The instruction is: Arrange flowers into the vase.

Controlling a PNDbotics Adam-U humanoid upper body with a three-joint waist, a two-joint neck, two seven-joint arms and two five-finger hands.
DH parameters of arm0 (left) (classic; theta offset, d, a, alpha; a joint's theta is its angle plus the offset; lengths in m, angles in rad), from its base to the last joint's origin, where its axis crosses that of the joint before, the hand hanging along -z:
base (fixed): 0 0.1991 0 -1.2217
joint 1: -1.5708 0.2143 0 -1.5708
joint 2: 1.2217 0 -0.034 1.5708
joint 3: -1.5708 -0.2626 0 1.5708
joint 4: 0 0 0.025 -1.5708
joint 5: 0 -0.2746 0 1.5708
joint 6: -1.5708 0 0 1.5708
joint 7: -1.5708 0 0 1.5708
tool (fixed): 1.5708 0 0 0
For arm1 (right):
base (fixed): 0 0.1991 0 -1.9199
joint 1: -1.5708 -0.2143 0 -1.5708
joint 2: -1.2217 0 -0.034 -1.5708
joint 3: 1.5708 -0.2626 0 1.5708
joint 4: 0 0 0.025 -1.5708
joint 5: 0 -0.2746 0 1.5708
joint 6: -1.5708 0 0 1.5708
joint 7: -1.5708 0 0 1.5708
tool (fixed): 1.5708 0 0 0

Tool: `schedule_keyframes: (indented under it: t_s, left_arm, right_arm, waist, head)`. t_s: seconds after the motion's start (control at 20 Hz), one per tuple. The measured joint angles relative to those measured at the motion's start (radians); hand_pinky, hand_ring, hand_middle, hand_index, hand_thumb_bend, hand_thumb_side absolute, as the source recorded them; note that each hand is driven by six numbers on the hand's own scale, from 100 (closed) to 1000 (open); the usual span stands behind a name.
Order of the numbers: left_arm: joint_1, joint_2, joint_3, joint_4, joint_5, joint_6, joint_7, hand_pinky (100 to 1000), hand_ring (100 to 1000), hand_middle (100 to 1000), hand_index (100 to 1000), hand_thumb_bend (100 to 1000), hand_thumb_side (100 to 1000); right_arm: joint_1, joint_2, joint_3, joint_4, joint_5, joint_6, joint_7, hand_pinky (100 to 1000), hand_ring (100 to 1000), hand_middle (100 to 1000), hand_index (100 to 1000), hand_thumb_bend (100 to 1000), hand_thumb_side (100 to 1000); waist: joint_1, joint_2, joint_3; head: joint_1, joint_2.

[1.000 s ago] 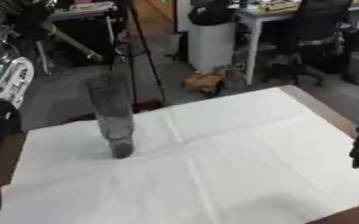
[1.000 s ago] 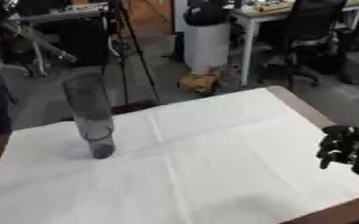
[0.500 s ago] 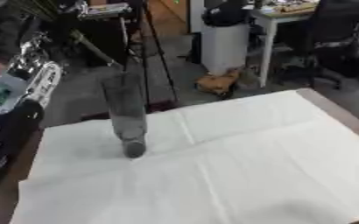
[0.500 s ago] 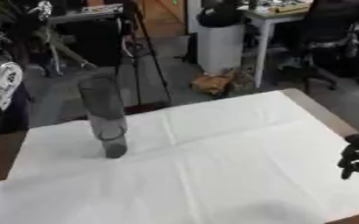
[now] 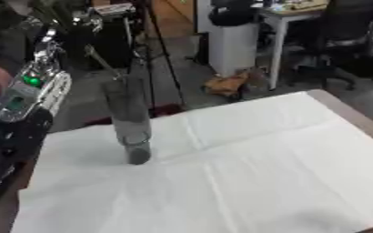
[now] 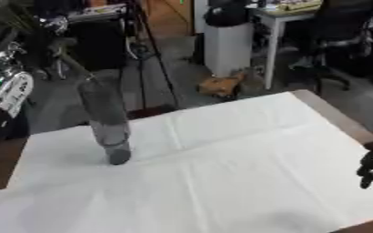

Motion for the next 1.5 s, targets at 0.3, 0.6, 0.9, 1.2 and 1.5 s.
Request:
schedule_keyframes:
  t_s: [0.3, 0.6, 0.9, 1.2, 1.5]
  left_arm:
    - [0.000, 0.000, 0.000, 0.009, -0.007, -0.001, -0.003, 100, 100, 100, 126, 100, 266]
    - [0.000, 0.000, 0.000, 0.010, -0.009, 0.000, -0.005, 100, 100, 100, 126, 100, 267]
    - [0.000, 0.000, -0.006, 0.020, -0.024, 0.011, -0.015, 100, 100, 100, 126, 100, 267]
    - [0.000, 0.000, -0.006, 0.021, -0.028, 0.015, -0.019, 100, 100, 100, 126, 100, 268]
    - [0.000, 0.000, -0.006, 0.021, -0.032, 0.023, -0.021, 100, 100, 100, 126, 100, 269]
  right_arm:
    - [0.000, 0.000, 0.000, 0.000, 0.000, 0.000, 0.000, 506, 600, 592, 797, 823, 717]
    - [0.000, 0.000, 0.000, 0.000, 0.000, 0.000, 0.000, 505, 600, 591, 796, 822, 719]
    - [0.000, -0.001, 0.000, -0.001, 0.004, 0.002, 0.001, 505, 600, 590, 796, 821, 721]
    - [0.001, -0.006, 0.000, -0.001, 0.007, 0.002, 0.001, 506, 599, 590, 796, 821, 724]
    - [0.002, -0.011, -0.004, -0.004, 0.009, 0.004, 0.000, 506, 600, 590, 797, 820, 726]
  waist:
    - [0.000, 0.000, 0.000]
    - [0.005, 0.000, 0.000]
    - [0.015, 0.000, 0.001]
    - [0.022, 0.004, 0.011]
    - [0.036, 0.014, 0.029]
  head:
    - [0.003, 0.000]
    - [0.007, 0.000]
    - [0.021, 0.000]
    - [0.043, -0.001]
    - [0.076, -0.002]
